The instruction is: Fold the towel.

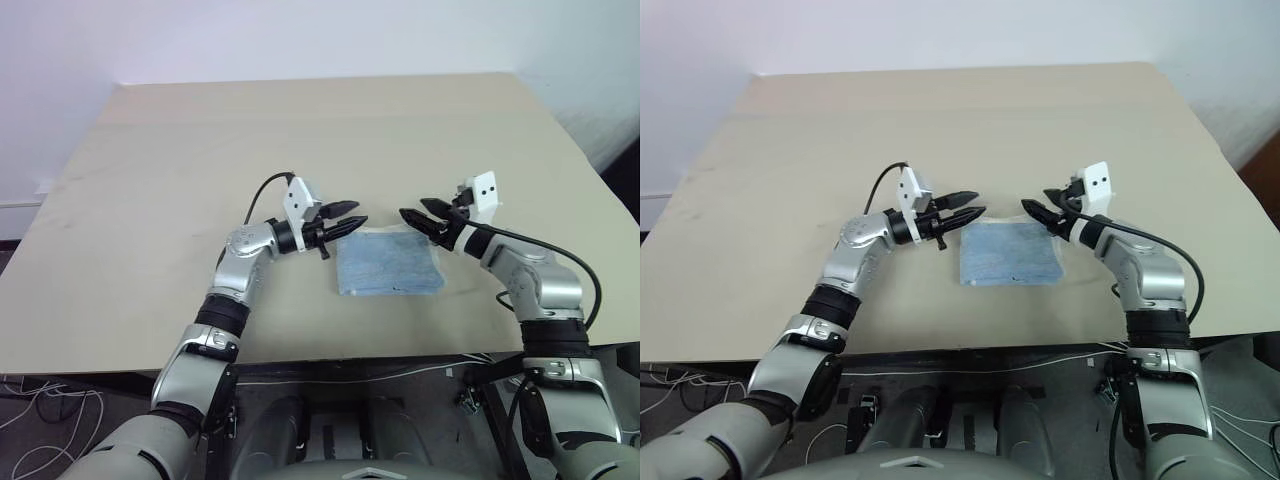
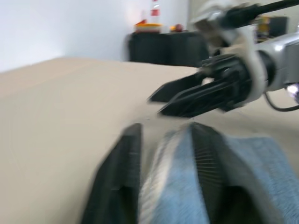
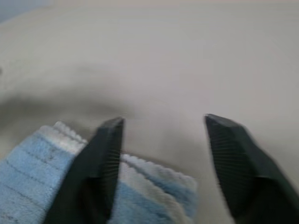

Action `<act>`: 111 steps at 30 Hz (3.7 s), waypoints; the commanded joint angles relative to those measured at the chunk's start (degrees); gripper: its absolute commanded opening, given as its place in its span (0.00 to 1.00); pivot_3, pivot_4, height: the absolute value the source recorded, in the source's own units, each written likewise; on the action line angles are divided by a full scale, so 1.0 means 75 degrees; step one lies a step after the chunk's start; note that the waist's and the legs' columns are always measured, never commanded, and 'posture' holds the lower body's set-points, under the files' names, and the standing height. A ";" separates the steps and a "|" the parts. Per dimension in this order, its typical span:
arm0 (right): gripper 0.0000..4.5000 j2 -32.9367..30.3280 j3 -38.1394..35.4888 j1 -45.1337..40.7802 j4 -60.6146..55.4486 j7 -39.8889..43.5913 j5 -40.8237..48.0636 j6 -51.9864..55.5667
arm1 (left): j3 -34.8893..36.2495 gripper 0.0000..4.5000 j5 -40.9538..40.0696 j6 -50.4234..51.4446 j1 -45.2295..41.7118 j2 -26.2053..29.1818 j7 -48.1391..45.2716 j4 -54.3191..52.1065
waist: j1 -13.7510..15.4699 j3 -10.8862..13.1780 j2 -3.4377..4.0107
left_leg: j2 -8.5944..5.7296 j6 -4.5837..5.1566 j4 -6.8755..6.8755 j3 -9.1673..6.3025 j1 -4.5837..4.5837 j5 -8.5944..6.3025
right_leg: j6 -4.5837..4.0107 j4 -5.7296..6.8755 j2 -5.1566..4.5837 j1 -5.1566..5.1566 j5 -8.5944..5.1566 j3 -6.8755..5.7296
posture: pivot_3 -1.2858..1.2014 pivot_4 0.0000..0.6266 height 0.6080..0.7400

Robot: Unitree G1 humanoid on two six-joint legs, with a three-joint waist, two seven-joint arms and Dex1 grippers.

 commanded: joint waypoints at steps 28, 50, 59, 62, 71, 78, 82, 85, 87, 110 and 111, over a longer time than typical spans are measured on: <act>1.00 -0.2060 0.1511 -0.1658 0.2790 0.3802 0.0294 0.4345 | 0.0094 0.99 -0.0339 0.1571 0.1974 0.1423 0.0336 -0.3376 | 0.0007 0.0000 0.0002 | 0.0003 -0.0018 -0.0011 0.0008 -0.0006 -0.0012 | -0.0004 -0.0010 -0.0008 -0.0007 -0.0001 0.0013 | 0.52 0.24 1.00; 0.43 -0.1116 0.1618 -0.1485 0.2536 0.3848 0.0449 0.4921 | -0.0148 1.00 0.0122 0.0893 0.2142 0.1449 0.0465 -0.2851 | -0.0158 -0.0005 -0.0001 | 0.0005 -0.0019 -0.0012 0.0008 -0.0001 -0.0012 | -0.0004 -0.0006 -0.0005 -0.0008 0.0000 0.0018 | 0.52 0.24 1.00; 0.00 -0.1264 0.1508 -0.1441 0.2256 0.3861 0.0485 0.4826 | -0.0176 1.00 0.0299 0.0561 0.2137 0.1369 0.0498 -0.2429 | -0.0148 -0.0008 -0.0005 | 0.0004 -0.0020 -0.0002 0.0008 -0.0002 -0.0013 | -0.0005 -0.0004 -0.0006 -0.0005 0.0002 0.0016 | 0.52 0.24 1.00; 0.00 -0.1272 0.1188 -0.1402 0.1718 0.3567 0.0658 0.4996 | -0.0230 1.00 0.0371 0.0500 0.2172 0.1386 0.0453 -0.2405 | -0.0145 -0.0007 -0.0005 | 0.0004 -0.0020 -0.0003 0.0007 -0.0003 -0.0013 | -0.0005 -0.0003 -0.0007 -0.0007 0.0003 0.0016 | 0.52 0.24 1.00; 0.00 -0.0061 -0.2864 -0.1445 -0.0094 0.0481 0.2090 0.4537 | -0.0245 1.00 0.0259 0.0752 0.2169 0.1522 0.0507 -0.2801 | -0.0076 -0.0006 -0.0003 | 0.0002 -0.0019 -0.0013 0.0007 -0.0017 -0.0013 | -0.0005 -0.0003 -0.0009 -0.0022 0.0003 0.0019 | 0.52 0.24 1.00; 0.00 0.0561 -0.4498 -0.1925 0.0579 -0.2189 0.1898 0.1978 | -0.0255 1.00 0.0284 0.0763 0.2049 0.1422 0.0650 -0.2638 | -0.0039 -0.0007 0.0000 | 0.0000 -0.0017 -0.0014 0.0008 -0.0016 -0.0011 | -0.0005 -0.0001 -0.0009 -0.0024 0.0003 0.0019 | 0.52 0.24 1.00; 0.00 0.0379 -0.5152 -0.2358 0.2332 -0.3005 0.1935 0.0411 | -0.0311 1.00 0.0319 0.0765 0.2012 0.1323 0.0725 -0.2673 | -0.0040 -0.0007 0.0000 | -0.0001 -0.0005 -0.0012 0.0013 -0.0013 -0.0003 | -0.0005 0.0000 -0.0008 -0.0022 0.0003 0.0021 | 0.52 0.24 1.00; 0.00 0.0108 -0.5347 -0.2523 0.3858 -0.3465 0.1722 -0.0883 | -0.0387 1.00 0.0334 0.0856 0.1993 0.1263 0.0787 -0.2798 | -0.0036 -0.0007 0.0000 | 0.0000 -0.0001 -0.0017 0.0014 -0.0013 0.0000 | -0.0005 -0.0001 -0.0006 -0.0021 0.0003 0.0020 | 0.52 0.24 1.00; 0.00 -0.0083 -0.5413 -0.2657 0.4699 -0.3781 0.1684 -0.1427 | -0.0418 1.00 0.0358 0.0869 0.1954 0.1249 0.0816 -0.2822 | -0.0043 -0.0006 0.0001 | 0.0000 0.0000 -0.0016 0.0016 -0.0013 0.0001 | -0.0005 0.0000 -0.0006 -0.0021 0.0003 0.0021 | 0.52 0.24 1.00; 0.56 0.0275 -0.5423 -0.0765 0.3249 -0.4600 0.3047 -0.0022 | -0.0423 1.00 0.0395 0.0454 0.1718 0.0961 0.0823 -0.2075 | -0.0154 -0.0008 0.0010 | 0.0004 0.0004 -0.0011 0.0017 -0.0001 0.0001 | -0.0005 0.0000 -0.0003 -0.0003 0.0003 0.0027 | 0.52 0.24 1.00; 0.63 0.0306 -0.5407 -0.0695 0.3098 -0.4620 0.3089 0.0046 | -0.0423 1.00 0.0395 0.0421 0.1682 0.0943 0.0807 -0.2005 | -0.0155 -0.0008 0.0010 | 0.0004 0.0004 -0.0010 0.0017 0.0000 0.0001 | -0.0005 0.0001 -0.0003 -0.0003 0.0003 0.0027 | 0.52 0.24 1.00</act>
